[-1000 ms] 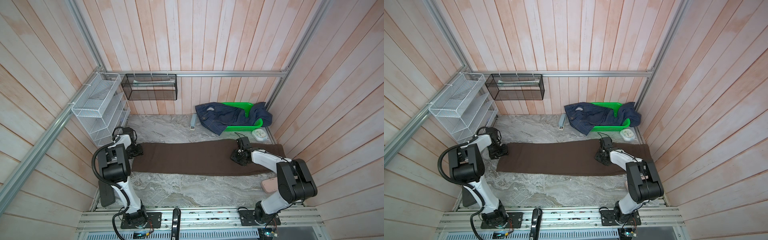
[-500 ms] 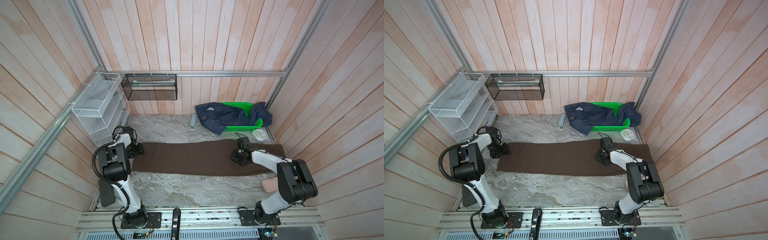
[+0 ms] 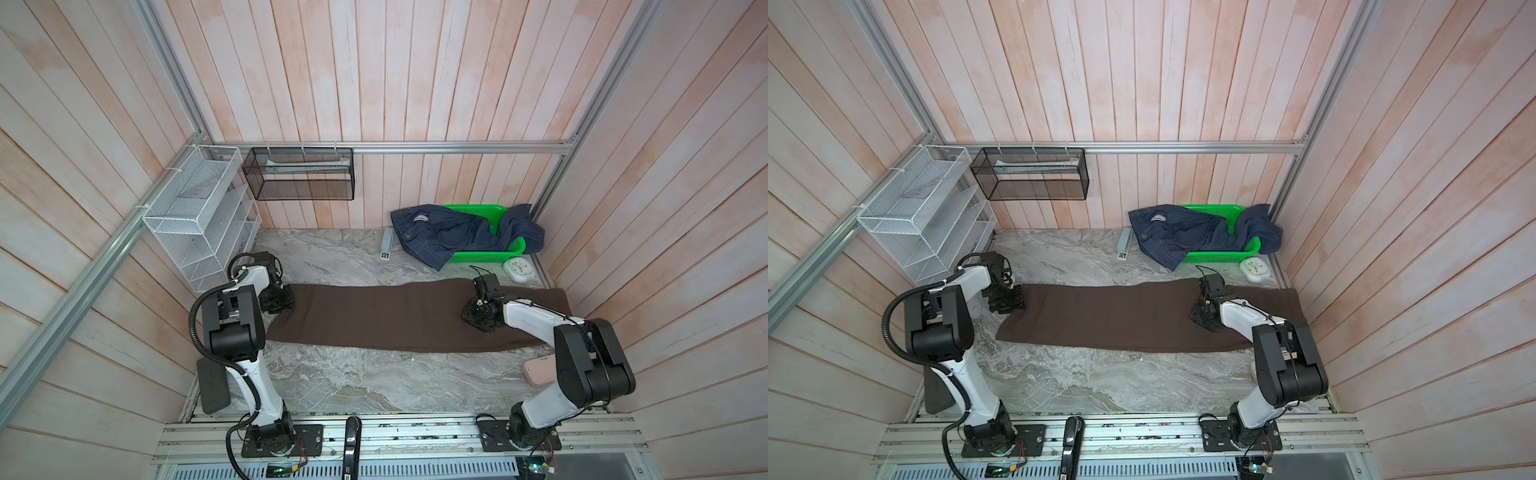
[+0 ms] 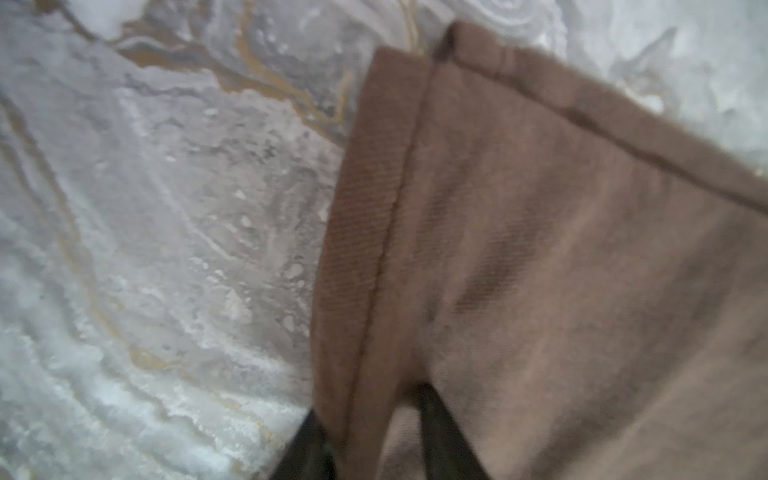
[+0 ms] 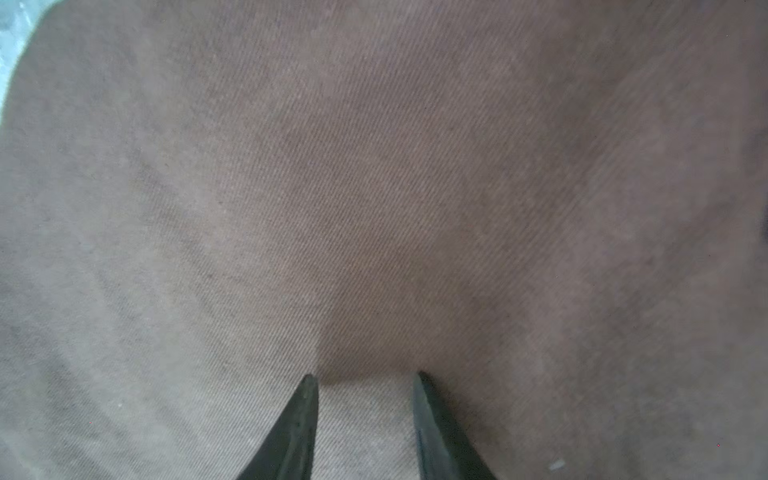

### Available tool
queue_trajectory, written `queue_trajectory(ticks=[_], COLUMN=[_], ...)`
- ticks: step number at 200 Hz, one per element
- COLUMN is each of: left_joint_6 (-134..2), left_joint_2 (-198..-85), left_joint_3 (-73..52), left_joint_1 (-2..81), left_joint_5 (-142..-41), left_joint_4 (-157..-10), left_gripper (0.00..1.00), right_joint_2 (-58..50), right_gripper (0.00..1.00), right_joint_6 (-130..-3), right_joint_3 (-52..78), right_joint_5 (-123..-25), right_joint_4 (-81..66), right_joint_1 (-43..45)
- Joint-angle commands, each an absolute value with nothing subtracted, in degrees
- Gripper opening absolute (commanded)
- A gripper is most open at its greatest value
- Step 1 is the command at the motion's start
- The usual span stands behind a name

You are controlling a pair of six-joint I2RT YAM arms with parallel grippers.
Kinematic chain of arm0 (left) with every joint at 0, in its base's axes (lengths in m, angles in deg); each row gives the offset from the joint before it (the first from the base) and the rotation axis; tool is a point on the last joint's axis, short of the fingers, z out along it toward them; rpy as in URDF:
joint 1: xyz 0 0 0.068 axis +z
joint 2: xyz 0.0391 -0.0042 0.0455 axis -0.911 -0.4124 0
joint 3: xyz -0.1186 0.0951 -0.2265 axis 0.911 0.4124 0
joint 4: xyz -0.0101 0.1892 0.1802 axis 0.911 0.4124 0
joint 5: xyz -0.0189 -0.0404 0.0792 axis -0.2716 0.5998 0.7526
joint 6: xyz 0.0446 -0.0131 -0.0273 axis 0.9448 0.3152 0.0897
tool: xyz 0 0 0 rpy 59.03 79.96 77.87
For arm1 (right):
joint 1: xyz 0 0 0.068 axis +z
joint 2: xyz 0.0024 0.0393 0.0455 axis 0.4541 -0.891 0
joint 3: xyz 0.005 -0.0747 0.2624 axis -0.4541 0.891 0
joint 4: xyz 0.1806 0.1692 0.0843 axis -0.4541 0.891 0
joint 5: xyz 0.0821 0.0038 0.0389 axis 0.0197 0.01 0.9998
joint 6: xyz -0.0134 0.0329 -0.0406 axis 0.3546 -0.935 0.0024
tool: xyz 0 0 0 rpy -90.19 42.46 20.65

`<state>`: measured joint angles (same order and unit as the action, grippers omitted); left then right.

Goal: Fold and stack the trousers

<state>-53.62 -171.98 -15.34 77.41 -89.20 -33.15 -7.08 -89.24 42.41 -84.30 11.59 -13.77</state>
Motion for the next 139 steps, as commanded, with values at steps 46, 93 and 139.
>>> queue_trajectory(ticks=[46, 93, 139], left_joint_6=[-56.05, -59.71, -60.45], left_joint_2=[-169.68, -161.66, -160.17], left_joint_3=[-14.19, -21.55, -25.1], left_joint_1=[76.54, 76.9, 79.3], left_joint_5=[-86.23, -65.83, -53.52], left_joint_4=[-27.92, -21.42, -18.88], left_gripper=[0.0, 0.0, 0.0], right_joint_2=[-6.8, -6.5, -6.13], right_gripper=[0.41, 0.42, 0.44], right_joint_6=[-90.19, -91.16, -92.24], right_joint_3=[42.52, 40.6, 37.5], right_joint_5=[-83.2, -80.38, -78.41], right_joint_4=[15.65, 14.27, 11.87], right_joint_1=[-12.15, -8.12, -1.57])
